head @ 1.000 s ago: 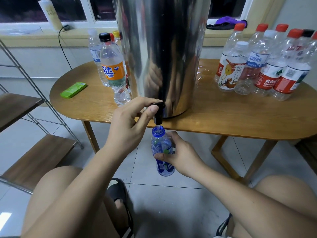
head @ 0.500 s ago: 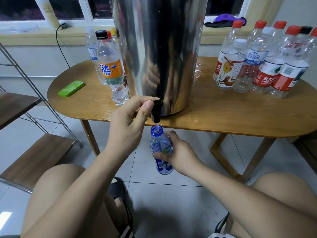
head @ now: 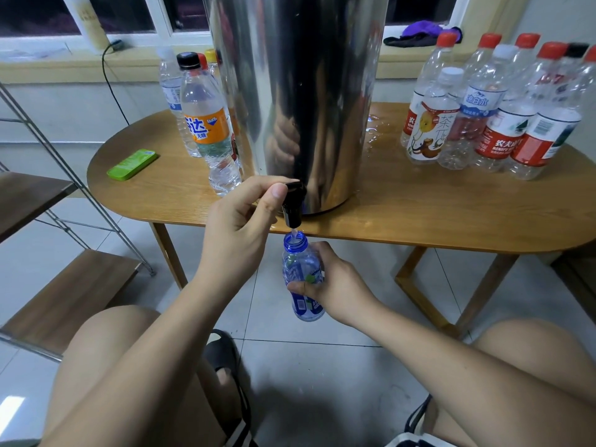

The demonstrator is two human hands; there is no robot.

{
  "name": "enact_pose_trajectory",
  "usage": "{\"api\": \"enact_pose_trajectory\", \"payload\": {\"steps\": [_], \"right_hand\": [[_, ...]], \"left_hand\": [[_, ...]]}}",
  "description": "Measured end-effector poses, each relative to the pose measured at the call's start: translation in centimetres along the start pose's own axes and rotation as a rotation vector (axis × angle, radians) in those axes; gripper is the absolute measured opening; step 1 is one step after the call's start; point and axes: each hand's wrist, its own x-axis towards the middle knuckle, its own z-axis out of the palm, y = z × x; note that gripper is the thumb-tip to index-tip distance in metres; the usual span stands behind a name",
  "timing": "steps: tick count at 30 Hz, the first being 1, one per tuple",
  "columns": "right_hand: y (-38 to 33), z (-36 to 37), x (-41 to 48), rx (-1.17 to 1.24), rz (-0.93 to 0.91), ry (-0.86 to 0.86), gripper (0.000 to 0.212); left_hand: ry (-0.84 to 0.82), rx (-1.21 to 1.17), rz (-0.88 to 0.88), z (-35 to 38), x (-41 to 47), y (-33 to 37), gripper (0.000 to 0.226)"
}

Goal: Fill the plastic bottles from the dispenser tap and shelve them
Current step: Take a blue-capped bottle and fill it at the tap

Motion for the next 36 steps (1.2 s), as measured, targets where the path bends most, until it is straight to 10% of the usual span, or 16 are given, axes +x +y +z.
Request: {"api": "enact_pose_trajectory", "payload": {"steps": [36], "right_hand": [[-0.16,-0.08,-0.16,0.02,-0.039,0.021,0.076]], "left_hand": [[-0.004,-0.023,0.024,0.13,0.34,0.31,0.024]]}}
